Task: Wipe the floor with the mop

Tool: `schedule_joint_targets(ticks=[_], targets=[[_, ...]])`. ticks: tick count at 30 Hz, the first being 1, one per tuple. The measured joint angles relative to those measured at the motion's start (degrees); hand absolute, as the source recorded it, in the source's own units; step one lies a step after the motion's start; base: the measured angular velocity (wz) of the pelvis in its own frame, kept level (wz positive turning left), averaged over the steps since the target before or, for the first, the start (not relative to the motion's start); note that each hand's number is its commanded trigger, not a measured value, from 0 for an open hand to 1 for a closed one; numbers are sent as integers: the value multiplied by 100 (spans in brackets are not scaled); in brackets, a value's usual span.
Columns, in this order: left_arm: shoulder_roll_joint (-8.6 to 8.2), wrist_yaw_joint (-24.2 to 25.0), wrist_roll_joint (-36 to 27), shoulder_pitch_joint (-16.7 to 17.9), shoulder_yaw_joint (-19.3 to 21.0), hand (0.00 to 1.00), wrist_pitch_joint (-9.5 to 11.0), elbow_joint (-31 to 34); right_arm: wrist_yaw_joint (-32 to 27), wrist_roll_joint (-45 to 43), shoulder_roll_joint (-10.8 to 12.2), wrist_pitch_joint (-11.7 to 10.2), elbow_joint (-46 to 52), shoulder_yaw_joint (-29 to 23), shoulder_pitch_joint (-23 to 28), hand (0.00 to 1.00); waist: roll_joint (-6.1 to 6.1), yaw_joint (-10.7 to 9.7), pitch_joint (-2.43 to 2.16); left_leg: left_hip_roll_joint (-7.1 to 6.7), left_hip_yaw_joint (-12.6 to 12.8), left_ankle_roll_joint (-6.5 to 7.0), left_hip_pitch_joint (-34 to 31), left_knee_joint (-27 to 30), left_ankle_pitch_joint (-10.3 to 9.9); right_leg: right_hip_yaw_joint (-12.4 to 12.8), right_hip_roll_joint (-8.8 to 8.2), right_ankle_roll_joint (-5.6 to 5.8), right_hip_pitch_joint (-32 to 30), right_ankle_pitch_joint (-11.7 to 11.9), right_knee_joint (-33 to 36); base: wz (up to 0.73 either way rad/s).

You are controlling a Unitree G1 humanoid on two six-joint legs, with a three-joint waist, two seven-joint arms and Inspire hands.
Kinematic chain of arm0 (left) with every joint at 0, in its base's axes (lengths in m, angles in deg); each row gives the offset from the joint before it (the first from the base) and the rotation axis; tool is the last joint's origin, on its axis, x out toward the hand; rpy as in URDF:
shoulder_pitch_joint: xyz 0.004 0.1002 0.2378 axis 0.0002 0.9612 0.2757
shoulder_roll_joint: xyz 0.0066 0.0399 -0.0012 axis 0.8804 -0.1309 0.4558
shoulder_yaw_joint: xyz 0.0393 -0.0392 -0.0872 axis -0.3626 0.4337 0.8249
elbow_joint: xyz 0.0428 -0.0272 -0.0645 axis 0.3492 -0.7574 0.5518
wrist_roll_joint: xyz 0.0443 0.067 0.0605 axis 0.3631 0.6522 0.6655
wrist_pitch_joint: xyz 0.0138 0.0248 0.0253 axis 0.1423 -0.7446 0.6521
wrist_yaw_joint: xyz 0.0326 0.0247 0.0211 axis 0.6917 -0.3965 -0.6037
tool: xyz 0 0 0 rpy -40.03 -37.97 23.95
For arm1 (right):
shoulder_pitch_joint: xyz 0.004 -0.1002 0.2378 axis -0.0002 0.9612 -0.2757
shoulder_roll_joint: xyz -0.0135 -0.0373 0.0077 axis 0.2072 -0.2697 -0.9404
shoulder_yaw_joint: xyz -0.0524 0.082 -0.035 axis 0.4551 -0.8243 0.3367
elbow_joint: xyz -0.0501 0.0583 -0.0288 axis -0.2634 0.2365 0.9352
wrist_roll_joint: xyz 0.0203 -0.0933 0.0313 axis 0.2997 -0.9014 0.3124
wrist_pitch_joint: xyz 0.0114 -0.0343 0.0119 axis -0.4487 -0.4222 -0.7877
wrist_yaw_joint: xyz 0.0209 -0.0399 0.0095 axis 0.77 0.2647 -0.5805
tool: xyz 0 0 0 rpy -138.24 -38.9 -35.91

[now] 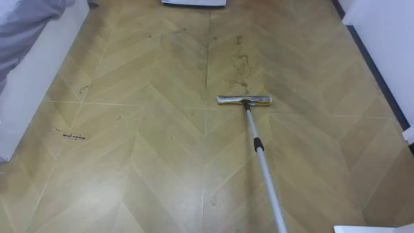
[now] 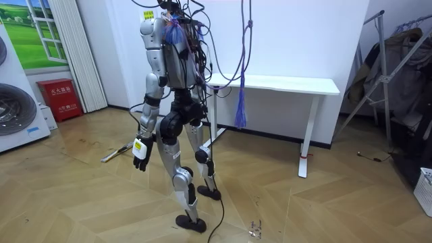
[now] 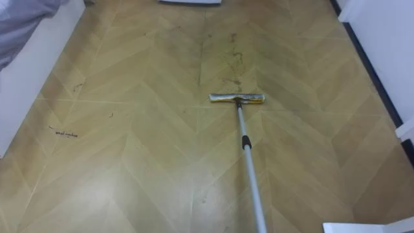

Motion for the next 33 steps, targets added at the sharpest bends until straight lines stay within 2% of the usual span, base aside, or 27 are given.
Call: schedule_joint_targets(ticks=[14, 19, 23, 26, 28, 29, 30, 33], targets=[[-1, -20, 6, 2, 3, 0, 1, -2, 49, 1, -4, -8, -42, -56, -7, 100, 27, 12, -7, 0, -7, 0, -4, 3, 0, -12, 0, 0, -8, 0, 2, 0], [-1, -30, 13, 6, 2, 0, -1, -1, 42, -38, -8, -32, -58, -67, -11, 100, 43, 1, -58, 0, -6, 0, -106, 13, 0, -10, 0, -3, -100, 2, 11, 0], [-1, -28, 17, 2, 3, 0, -2, 0, 34, -57, -7, -48, -58, -69, -14, 100, 54, -5, -57, 0, -5, 0, -132, 15, 0, -16, -1, -2, -121, 2, 10, 0], [11, -20, 9, -58, -6, 0, -4, 0, 31, -36, -7, -79, -56, -67, -31, 100, 61, -26, -78, 0, -15, 0, -311, 71, 0, -33, -5, -9, -282, 6, 26, 0], [23, 31, 9, -100, -55, 0, -48, -10, 27, -56, -19, -78, -99, -67, -111, 100, 90, -84, -66, 1, -35, 0, -463, 152, 0, -44, -13, -10, -434, 7, 110, 0], [26, 35, 9, -100, -59, 0, -53, -10, 28, -64, -22, -75, -115, -67, -132, 100, 101, -115, -74, 1, -41, 0, -498, 155, 0, -51, -13, -10, -463, 7, 111, 0], [27, 53, 8, -105, -58, 0, -60, -14, 28, -78, -26, -75, -122, -67, -170, 100, 125, -158, -54, 0, -48, 1, -516, 159, 1, -63, -16, -11, -493, 7, 113, 0], [33, 121, 7, -181, -58, 0, -72, -81, 35, 53, -56, -97, -123, -53, -173, 100, 157, -169, -48, 0, -54, 1, -652, 229, 1, -196, -40, -12, -626, 7, 157, 1]])
